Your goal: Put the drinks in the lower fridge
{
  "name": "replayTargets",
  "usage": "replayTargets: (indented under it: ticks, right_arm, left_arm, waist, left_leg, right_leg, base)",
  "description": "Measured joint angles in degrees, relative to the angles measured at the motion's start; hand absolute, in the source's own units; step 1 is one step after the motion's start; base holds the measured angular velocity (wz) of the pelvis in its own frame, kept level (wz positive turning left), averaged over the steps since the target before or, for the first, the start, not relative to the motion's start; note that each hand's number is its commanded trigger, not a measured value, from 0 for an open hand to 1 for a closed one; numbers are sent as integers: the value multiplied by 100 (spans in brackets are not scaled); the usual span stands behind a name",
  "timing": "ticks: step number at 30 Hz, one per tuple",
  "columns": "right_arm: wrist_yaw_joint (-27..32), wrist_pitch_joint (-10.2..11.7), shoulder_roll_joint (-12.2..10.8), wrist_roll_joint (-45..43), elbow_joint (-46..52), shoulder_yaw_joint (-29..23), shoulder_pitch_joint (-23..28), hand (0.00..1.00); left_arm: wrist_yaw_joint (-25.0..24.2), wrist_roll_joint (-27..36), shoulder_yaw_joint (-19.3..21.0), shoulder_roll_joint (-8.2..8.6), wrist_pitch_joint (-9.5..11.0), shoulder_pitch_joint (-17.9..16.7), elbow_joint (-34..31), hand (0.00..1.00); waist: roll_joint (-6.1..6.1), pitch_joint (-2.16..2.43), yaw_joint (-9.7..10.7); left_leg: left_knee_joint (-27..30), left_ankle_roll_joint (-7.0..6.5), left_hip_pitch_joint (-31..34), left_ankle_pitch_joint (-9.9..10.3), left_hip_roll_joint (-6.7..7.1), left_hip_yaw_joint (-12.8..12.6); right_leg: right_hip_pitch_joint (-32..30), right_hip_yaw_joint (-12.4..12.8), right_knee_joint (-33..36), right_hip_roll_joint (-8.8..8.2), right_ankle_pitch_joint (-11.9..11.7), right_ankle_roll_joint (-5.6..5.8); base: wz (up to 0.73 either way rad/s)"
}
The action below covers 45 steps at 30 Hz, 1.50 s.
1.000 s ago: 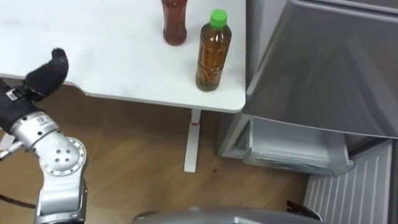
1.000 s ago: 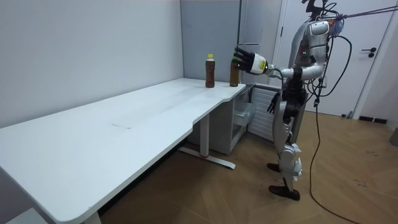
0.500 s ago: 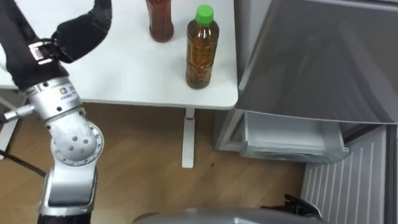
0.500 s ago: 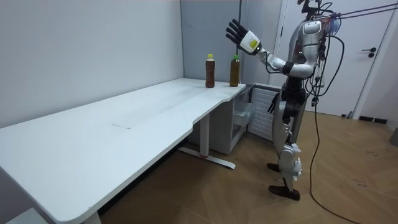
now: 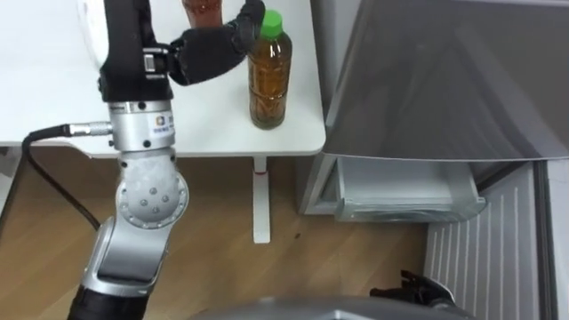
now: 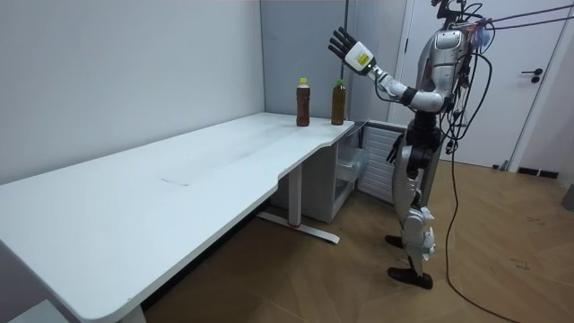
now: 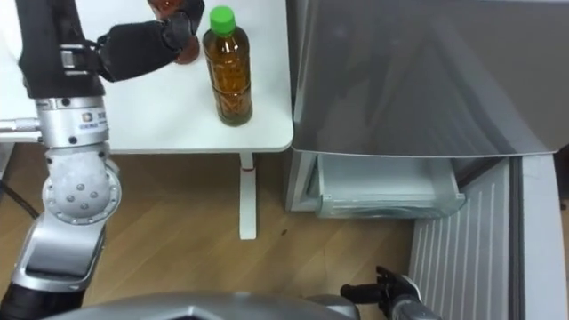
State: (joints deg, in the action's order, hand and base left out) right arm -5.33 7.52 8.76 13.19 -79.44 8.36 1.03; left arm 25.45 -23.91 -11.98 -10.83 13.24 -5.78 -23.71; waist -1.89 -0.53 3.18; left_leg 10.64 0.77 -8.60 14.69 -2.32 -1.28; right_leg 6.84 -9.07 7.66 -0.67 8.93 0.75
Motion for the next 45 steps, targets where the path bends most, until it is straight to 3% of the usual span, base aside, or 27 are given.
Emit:
replayTargets:
  ticks: [9,14,18,27,33,45]
  right_arm:
    - [-36,7,-17,11,-107,-1,-64,0]
    - [-33,-3,-25,9,-120,53,-83,0]
    - [-21,-4,-25,8,-120,55,-83,0]
    - [-17,-3,-21,-108,-112,41,-98,0]
    - [-16,3,-22,-108,-105,38,-116,0]
    - [-22,-11,-12,-163,-111,53,-187,0]
  left_arm:
    - [-270,-204,-25,-13,-1,4,-59,0]
    - [-322,-287,-140,-14,-15,4,-59,0]
    - [-353,-322,-229,-14,-20,4,-59,0]
    - [-492,-326,-277,-11,-27,3,-58,0]
    - [-625,-326,-313,-11,-43,2,-45,0]
    - [-864,-325,-703,-22,-333,-4,-6,0]
  waist:
    - [-3,11,83]
    - [-13,53,126]
    - [-10,59,127]
    - [-1,42,134]
    - [-2,-14,136]
    - [45,0,138]
  left_leg:
    - [1,0,-2,0,0,-36]
    - [0,0,-5,0,0,-40]
    - [0,0,-9,0,0,-40]
    - [-1,0,-7,0,0,-41]
    - [-6,0,-3,0,0,-41]
    - [-7,0,43,0,-1,-60]
  right_leg:
    - [-3,70,-1,6,-1,1]
    - [-5,90,1,10,-1,1]
    - [-2,90,3,11,-2,0]
    - [5,74,2,9,-2,1]
    - [2,76,-3,10,-1,2]
    - [-48,33,1,9,-1,1]
  base:
    - [-1]
    - [-1]
    - [0]
    - [0]
    - [0]
    - [0]
